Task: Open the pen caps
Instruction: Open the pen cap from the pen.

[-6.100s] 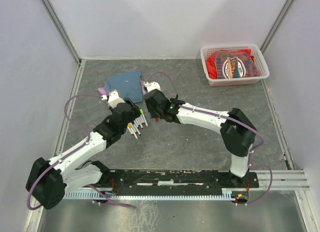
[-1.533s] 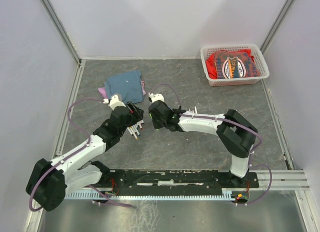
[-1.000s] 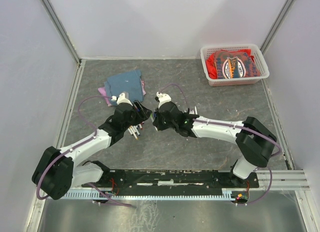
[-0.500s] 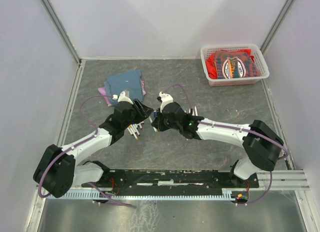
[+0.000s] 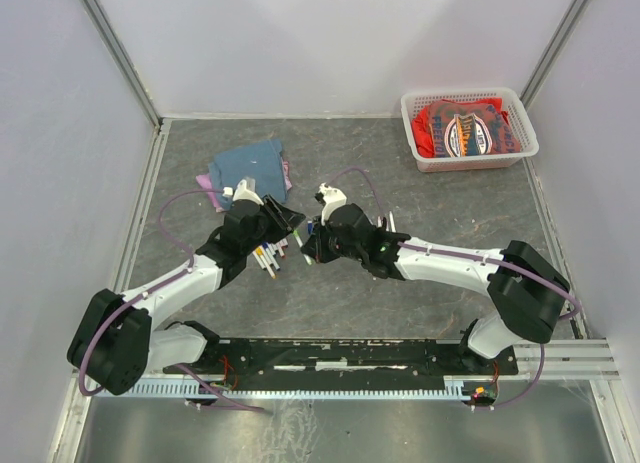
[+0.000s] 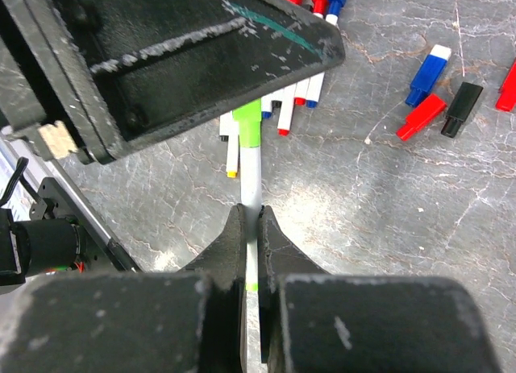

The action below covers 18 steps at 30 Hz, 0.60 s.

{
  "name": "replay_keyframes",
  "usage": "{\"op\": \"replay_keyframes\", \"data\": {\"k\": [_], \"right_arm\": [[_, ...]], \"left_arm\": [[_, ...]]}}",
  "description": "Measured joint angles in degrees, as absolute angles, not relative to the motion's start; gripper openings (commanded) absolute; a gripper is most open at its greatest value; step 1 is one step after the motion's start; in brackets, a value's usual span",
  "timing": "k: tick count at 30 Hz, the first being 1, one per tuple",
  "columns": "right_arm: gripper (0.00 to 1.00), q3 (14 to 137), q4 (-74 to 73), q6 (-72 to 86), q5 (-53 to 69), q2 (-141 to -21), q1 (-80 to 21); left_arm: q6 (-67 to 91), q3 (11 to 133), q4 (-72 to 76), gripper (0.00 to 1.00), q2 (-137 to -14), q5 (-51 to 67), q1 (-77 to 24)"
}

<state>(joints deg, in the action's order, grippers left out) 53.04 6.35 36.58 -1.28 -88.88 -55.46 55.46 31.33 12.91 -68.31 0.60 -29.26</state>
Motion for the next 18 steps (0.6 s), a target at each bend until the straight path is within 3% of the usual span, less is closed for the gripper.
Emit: {"op": "replay_keyframes", "data": {"k": [18], "right_arm": [[0.01, 51.16, 8.56, 37.89, 1.74, -88.14, -53.3]], "left_arm": [[55.75, 30.41, 15.7, 0.4, -68.38, 3.99, -28.45]]}}
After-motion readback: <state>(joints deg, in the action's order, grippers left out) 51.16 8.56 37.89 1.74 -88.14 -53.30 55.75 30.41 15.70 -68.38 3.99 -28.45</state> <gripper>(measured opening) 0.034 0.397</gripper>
